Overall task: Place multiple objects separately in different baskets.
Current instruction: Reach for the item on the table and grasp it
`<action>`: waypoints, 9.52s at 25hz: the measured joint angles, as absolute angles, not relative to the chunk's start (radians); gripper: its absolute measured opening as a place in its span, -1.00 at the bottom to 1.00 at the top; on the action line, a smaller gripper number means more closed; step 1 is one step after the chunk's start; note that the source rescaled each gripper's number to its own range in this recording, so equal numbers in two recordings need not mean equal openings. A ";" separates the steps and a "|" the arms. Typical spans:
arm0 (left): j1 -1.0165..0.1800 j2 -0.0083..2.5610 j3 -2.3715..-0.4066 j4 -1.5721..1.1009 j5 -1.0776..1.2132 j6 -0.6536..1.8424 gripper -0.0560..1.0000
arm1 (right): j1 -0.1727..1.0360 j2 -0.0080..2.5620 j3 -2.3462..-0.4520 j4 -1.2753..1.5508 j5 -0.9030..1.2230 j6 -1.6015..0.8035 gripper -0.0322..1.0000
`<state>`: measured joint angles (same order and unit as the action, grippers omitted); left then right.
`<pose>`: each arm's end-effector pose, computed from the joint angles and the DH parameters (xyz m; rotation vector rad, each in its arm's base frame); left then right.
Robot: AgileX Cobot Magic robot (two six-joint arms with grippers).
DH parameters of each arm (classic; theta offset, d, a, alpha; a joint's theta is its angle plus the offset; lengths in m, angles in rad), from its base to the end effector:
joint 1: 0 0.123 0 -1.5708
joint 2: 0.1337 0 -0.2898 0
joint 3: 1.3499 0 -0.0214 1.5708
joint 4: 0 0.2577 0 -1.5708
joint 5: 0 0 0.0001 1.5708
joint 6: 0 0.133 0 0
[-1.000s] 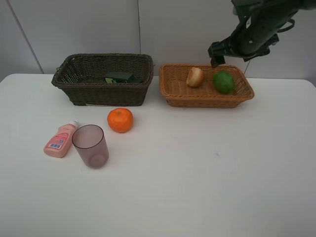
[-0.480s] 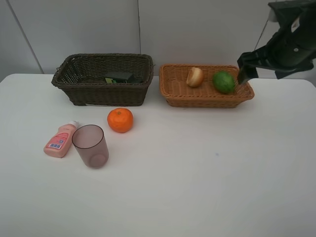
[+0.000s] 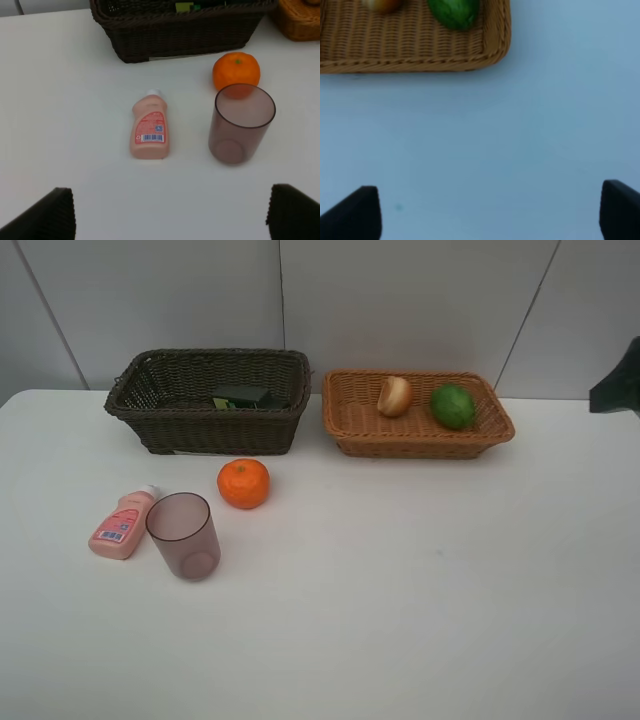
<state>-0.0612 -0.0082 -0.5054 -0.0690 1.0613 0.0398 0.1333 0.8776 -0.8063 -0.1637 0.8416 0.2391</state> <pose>0.0313 -0.0099 0.2636 0.1063 2.0279 -0.0959 0.1940 0.0097 0.2976 0.0528 2.3814 -0.0209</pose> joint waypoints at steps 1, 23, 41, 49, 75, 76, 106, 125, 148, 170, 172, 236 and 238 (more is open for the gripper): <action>-0.061 -0.008 -0.505 -0.069 1.061 0.040 0.98 | 0.133 0.837 -0.800 -0.162 0.860 0.239 0.84; -0.061 -0.008 -0.505 -0.069 1.061 0.040 0.98 | 0.133 0.296 -0.787 -0.194 1.222 0.239 0.84; -0.061 -0.008 -0.505 -0.069 1.061 0.040 0.98 | 0.133 0.075 -0.566 -0.066 1.159 0.009 0.84; -0.061 -0.008 -0.505 -0.069 1.061 0.040 0.98 | 0.151 0.071 -0.524 -0.050 1.070 -0.041 0.84; -0.061 -0.008 -0.505 -0.069 1.061 0.040 0.98 | 0.041 -0.003 -0.524 -0.116 1.061 0.059 0.84; -0.061 -0.008 -0.505 -0.069 1.061 0.040 0.98 | 0.041 -0.003 -0.524 -0.117 1.061 0.060 0.84; -0.061 -0.008 -0.505 -0.069 1.061 0.040 0.98 | 0.041 -0.003 -0.524 -0.109 1.061 0.068 0.68; -0.061 -0.008 -0.505 -0.069 1.061 0.040 0.98 | 0.041 -0.003 -0.523 -0.109 1.061 0.068 0.68; -0.061 -0.008 -0.505 -0.069 1.061 0.040 0.98 | 0.041 -0.003 -0.522 -0.109 1.061 0.071 0.68; -0.061 -0.008 -0.505 -0.062 1.061 0.036 0.98 | 0.041 -0.003 -0.522 -0.109 1.061 0.071 0.68; -0.061 -0.008 -0.505 -0.062 1.061 0.036 0.98 | 0.041 -0.003 -0.522 -0.109 1.061 0.071 0.68; -0.630 1.504 -1.020 -0.020 0.953 0.019 0.98 | 0.041 -0.003 -0.522 -0.109 1.061 0.071 0.68; -0.630 1.514 -1.021 -0.011 0.953 0.012 0.98 | 0.041 -0.003 -0.522 -0.109 1.061 0.071 0.68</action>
